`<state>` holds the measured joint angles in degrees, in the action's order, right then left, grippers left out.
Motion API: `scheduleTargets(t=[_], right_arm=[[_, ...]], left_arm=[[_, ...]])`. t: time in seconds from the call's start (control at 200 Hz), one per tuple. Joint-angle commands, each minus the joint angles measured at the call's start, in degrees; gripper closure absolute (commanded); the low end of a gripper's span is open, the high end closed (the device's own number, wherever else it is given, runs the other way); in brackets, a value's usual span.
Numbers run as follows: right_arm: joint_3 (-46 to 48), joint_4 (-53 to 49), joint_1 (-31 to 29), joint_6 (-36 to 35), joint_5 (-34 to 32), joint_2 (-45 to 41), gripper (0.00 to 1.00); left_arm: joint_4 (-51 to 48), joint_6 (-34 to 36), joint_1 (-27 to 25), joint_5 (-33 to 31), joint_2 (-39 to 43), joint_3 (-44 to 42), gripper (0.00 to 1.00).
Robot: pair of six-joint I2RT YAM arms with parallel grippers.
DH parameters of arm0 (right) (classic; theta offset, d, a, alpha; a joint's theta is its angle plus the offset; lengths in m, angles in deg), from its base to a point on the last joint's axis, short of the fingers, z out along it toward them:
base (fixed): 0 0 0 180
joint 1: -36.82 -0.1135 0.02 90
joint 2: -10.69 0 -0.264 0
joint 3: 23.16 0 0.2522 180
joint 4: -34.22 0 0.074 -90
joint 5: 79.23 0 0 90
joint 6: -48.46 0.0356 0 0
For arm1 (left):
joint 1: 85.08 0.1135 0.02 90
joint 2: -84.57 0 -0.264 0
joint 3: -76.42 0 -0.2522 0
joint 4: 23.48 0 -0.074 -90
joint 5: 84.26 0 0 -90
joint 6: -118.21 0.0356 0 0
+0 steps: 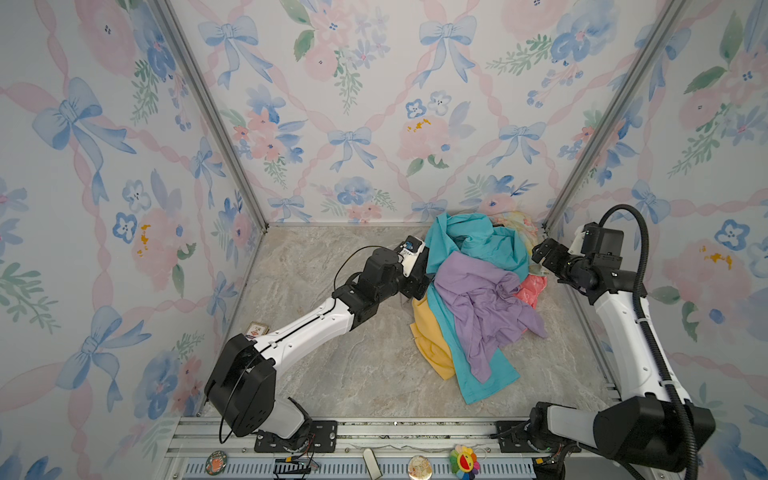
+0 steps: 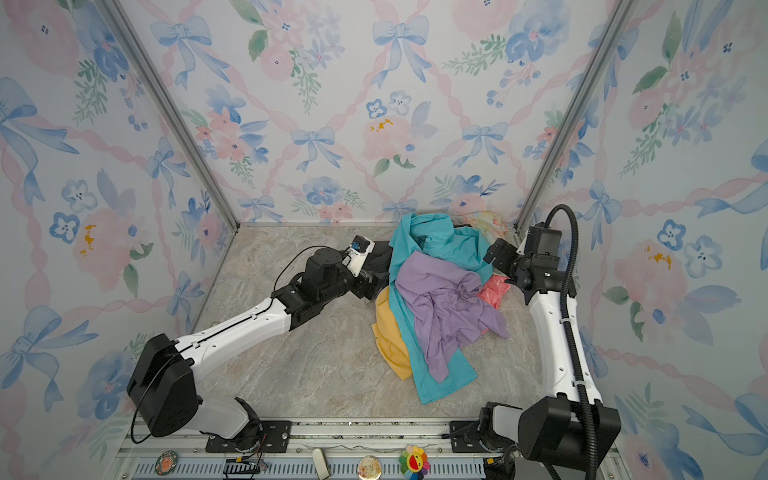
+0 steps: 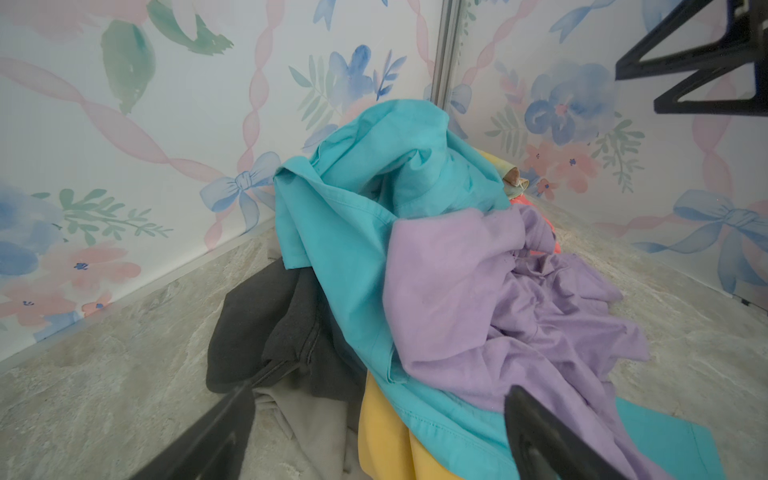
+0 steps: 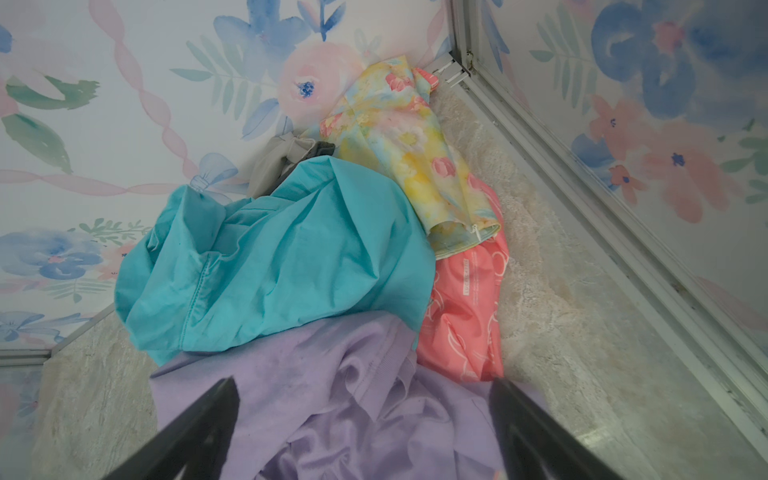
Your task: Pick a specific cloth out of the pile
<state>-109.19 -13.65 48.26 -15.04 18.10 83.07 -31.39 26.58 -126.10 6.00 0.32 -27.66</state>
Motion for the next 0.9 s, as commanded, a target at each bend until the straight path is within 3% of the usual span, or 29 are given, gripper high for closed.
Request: scheduleTargets(t=[0.0,0.39,0.895], right_arm=[[0.64,-1.5,2.23,3.6,4.58,1.14,0.03],[-3.37,0.45,8.09,7.0,6.71,11.13,0.01],[-6.06,0.68,8.74,5.65,7.08,17.71,0.0]], left_arm=[[-1.19,3.29,-0.47,-2.01,0.02,-1.23,0.05],[-1.13,3.05,-0.79,-2.8,0.3,-2.22,0.05],[-1.19,3.6,-1.09,-1.92,1.41,-2.98,0.04]])
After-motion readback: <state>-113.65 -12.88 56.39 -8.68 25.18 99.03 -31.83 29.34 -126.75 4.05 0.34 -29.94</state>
